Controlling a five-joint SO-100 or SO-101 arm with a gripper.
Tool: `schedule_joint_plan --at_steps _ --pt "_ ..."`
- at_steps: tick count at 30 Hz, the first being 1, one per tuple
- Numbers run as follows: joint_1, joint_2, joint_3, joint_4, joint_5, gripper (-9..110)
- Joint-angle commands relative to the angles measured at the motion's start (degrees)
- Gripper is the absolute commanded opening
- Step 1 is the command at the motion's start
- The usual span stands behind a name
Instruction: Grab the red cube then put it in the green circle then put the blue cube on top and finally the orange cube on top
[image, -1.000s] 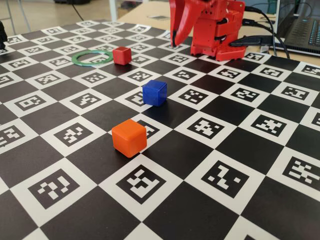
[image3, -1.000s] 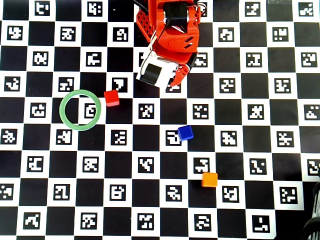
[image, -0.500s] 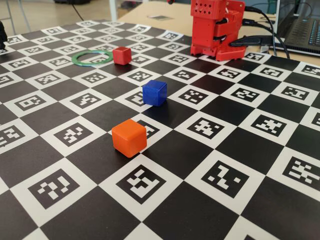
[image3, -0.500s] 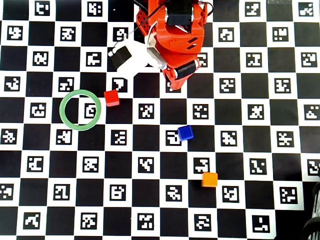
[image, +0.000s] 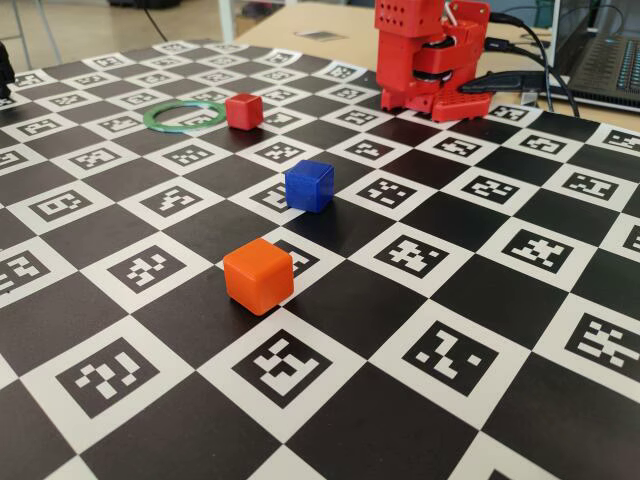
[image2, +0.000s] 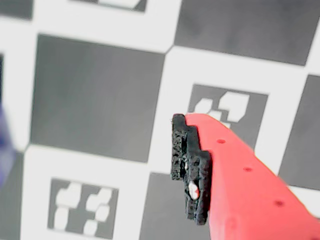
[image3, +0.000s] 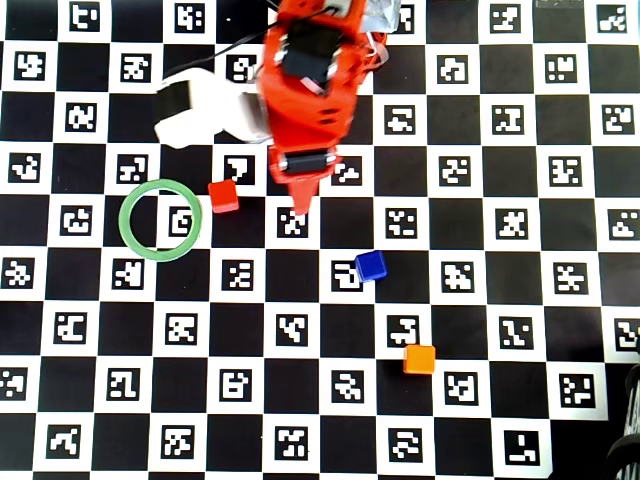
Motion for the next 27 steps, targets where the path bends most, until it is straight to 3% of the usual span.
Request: schedule_joint_plan --at_steps 1,10,27 --pt "6.6 -0.4 -0.3 -1.2 -4.2 38" --pt "13.6 -5.1 10.6 -12.3 -9.1 40" --pt "15.6 -11.3 24.6 -32.4 -9.2 44"
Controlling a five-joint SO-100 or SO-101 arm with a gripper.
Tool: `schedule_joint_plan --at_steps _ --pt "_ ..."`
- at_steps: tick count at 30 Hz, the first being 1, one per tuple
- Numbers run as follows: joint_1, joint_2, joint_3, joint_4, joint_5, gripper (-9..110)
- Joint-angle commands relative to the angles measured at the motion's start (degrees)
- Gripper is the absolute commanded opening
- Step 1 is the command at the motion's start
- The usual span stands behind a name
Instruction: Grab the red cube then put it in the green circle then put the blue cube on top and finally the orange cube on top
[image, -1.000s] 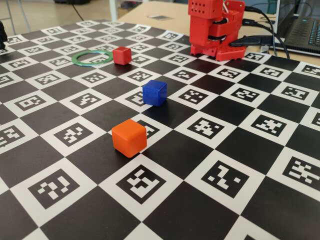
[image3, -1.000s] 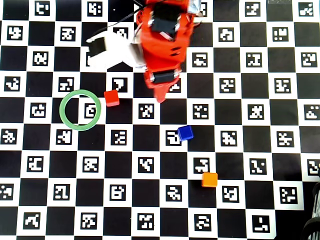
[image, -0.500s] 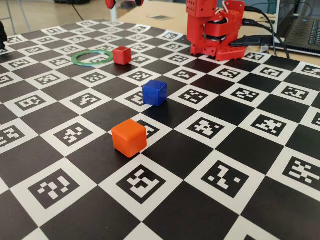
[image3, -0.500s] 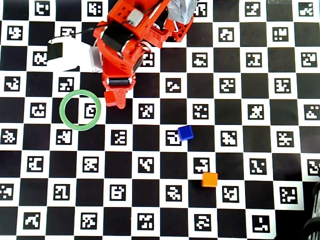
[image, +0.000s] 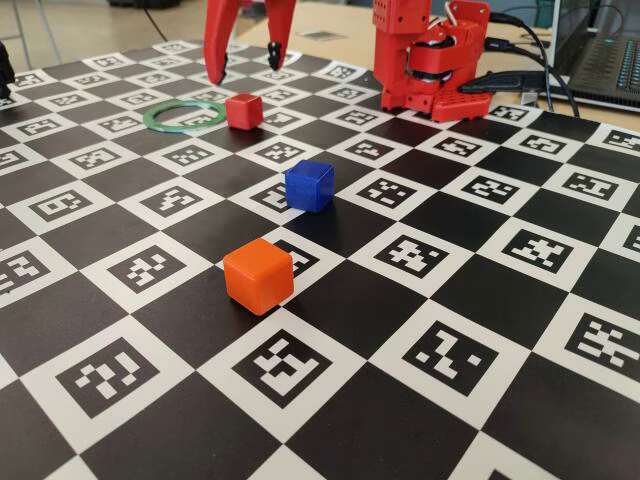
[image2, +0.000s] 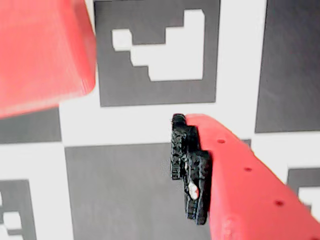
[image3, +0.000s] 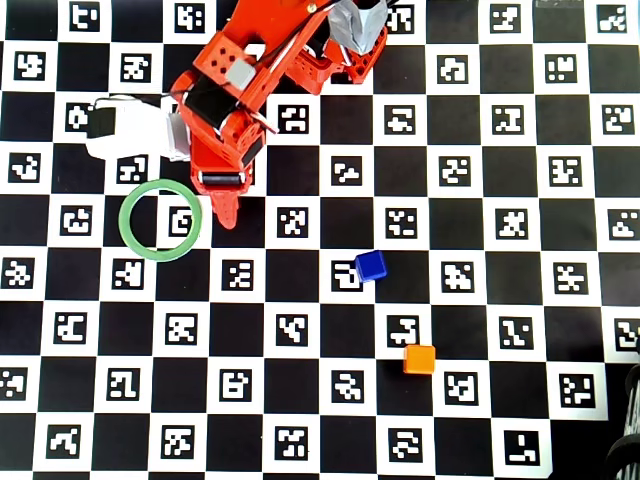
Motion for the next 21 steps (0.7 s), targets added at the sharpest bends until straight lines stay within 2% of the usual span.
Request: schedule_joint_plan --at_steps 1,10,21 --pt "0.4 0.1 0.5 -4.1 0.0 44" --pt "0.5 -5.4 2.2 -11.7 -1.2 45" --pt "0.7 -8.3 2.4 -14.9 -2.5 45"
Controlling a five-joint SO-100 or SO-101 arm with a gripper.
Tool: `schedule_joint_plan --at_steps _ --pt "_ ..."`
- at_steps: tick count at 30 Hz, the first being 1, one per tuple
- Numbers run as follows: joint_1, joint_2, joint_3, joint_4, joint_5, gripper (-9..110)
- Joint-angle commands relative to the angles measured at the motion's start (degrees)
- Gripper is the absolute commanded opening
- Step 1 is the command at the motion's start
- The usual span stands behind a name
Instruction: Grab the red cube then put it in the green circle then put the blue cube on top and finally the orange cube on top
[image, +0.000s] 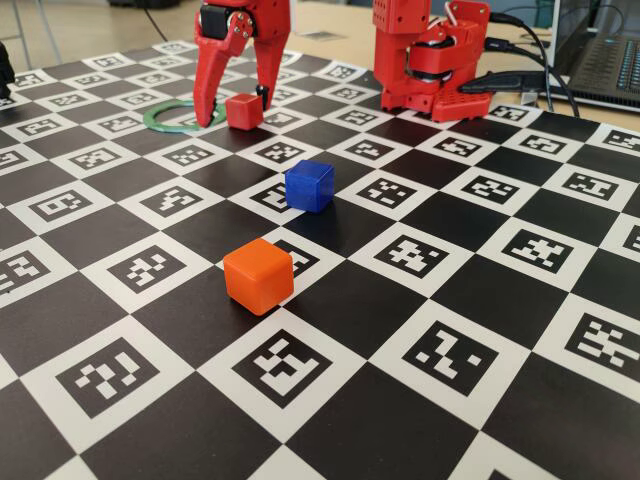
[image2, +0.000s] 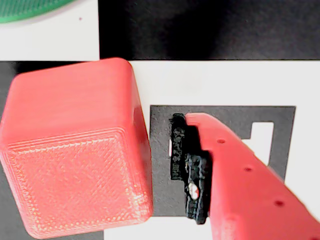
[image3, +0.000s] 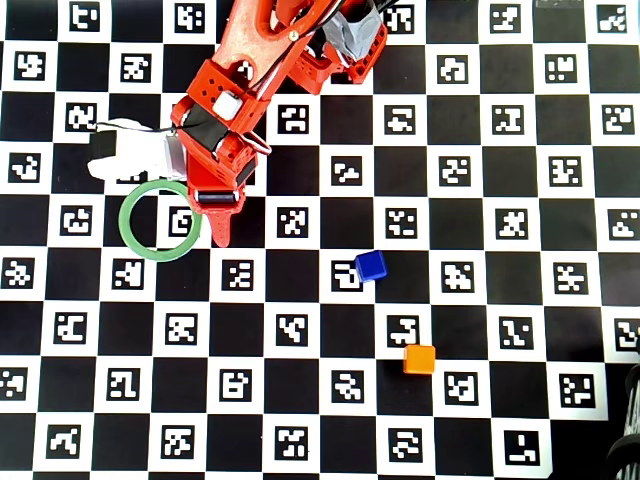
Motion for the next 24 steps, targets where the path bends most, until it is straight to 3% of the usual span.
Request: schedule_joint_plan --at_steps 1,12,24 --pt "0.7 0.9 -0.6 -0.7 -1.2 45" --pt "0.4 0.5 0.2 -0.7 -8.6 44" --pt "0.3 0.5 0.2 -0.9 -9.4 44"
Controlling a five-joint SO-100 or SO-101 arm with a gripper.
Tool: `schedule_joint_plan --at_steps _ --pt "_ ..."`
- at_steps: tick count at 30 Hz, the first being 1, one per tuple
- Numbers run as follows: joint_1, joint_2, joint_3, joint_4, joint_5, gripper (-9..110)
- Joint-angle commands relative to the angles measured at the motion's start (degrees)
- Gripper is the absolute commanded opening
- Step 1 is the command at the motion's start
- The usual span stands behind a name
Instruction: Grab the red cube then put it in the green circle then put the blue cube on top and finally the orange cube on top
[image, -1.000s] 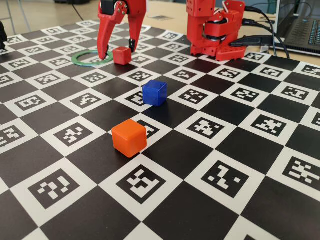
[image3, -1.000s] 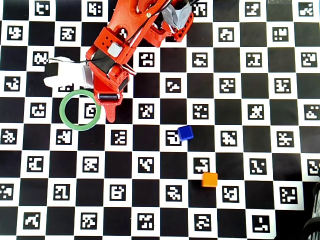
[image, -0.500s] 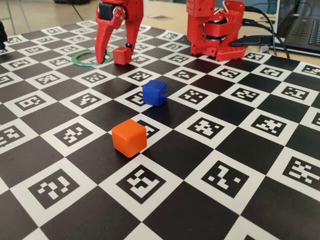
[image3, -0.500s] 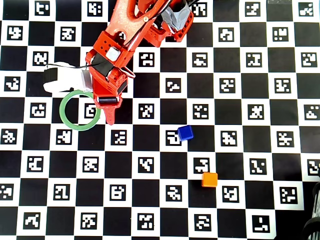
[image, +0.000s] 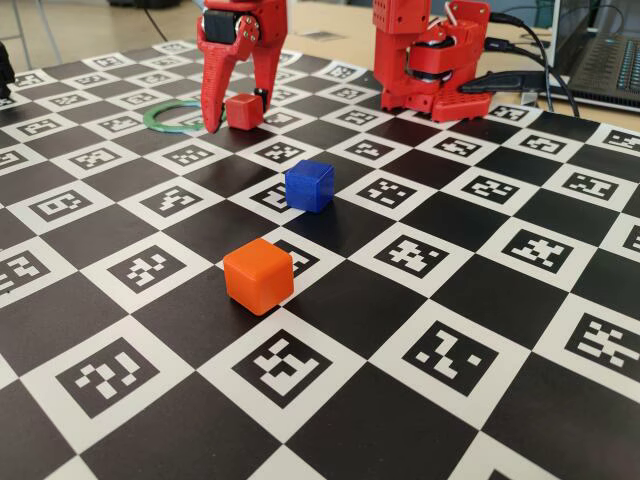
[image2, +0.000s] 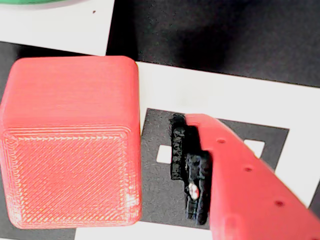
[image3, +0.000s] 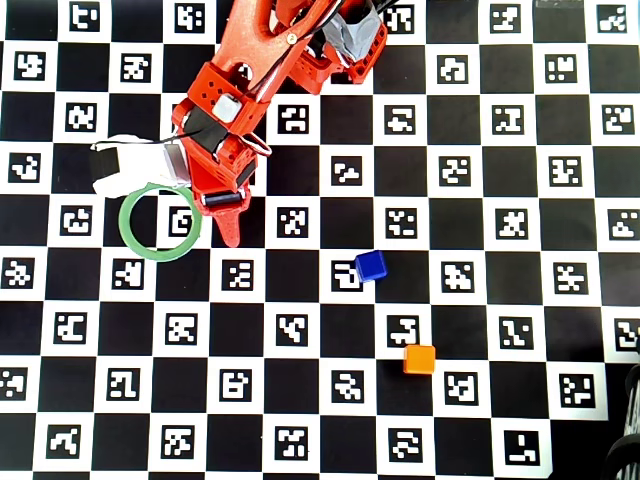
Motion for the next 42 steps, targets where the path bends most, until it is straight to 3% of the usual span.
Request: schedule_joint_plan --at_steps 1,14,22,33,42 --pt "0.3 0.5 -0.7 -0.3 -0.2 44" --pt "0.5 0.9 -0.1 -1.5 0.4 14" --pt "0.2 0.9 -1.1 -0.4 1.1 13" --pt "-1.0 1.1 -22.7 20.4 4.9 12" --pt "2.5 0.4 -33.9 27.4 3.6 12"
